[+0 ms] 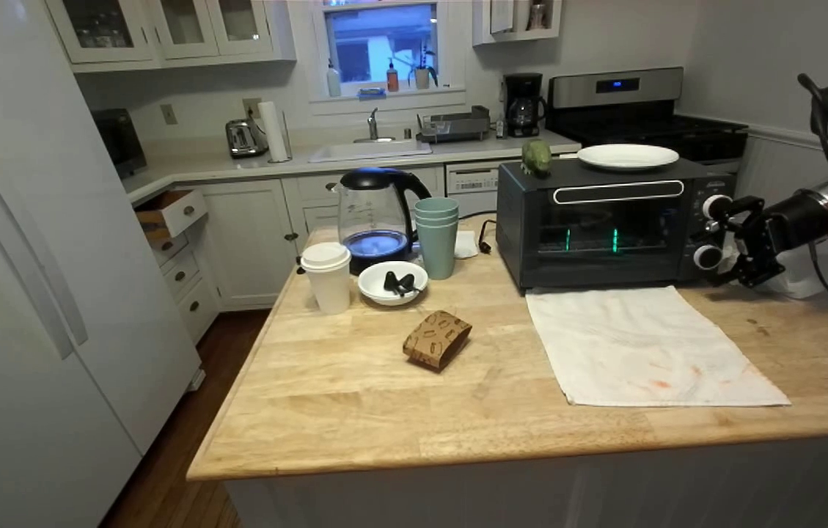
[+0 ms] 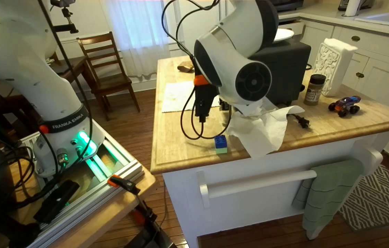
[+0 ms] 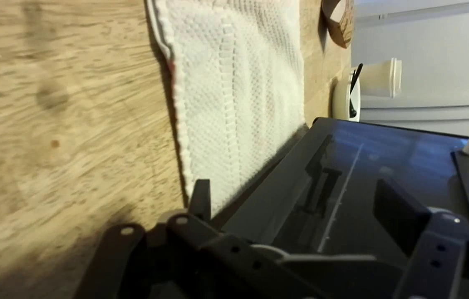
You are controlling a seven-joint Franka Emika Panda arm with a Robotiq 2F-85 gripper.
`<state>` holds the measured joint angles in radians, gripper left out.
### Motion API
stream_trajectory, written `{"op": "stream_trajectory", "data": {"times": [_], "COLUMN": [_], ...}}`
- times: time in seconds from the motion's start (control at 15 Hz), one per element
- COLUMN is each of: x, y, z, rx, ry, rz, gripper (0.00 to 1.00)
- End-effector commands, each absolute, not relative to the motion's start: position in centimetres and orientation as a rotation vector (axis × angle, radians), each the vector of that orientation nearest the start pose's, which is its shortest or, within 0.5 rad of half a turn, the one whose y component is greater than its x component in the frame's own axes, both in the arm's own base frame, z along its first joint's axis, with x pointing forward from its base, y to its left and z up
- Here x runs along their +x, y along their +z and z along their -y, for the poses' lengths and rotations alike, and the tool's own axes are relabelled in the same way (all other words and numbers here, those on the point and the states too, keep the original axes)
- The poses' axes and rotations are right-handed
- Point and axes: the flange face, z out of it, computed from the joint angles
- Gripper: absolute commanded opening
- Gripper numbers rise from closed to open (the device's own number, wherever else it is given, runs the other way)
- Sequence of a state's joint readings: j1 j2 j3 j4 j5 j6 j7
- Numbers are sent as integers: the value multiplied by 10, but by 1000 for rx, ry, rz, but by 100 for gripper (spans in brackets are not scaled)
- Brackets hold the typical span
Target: Turn the bottom knob to the right
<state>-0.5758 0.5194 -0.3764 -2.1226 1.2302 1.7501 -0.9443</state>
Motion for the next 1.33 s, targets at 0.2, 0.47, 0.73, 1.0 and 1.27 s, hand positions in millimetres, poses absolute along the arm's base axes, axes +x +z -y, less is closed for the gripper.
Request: {"op": "stream_trajectory", "data": {"times": [0.2,0.47,0.73,1.0,1.27], "x": [351,350,345,341,326], "y": [243,294,340,365,410], "z": [338,319,288,259,222], "rx": [-2111,-2318,-2542,-2758,-2867], "ry": [-281,-369,-416,-451,-327], "rz": [-822,-918,-1021,-1130,-1125], "gripper": [100,100,100,100,100]}}
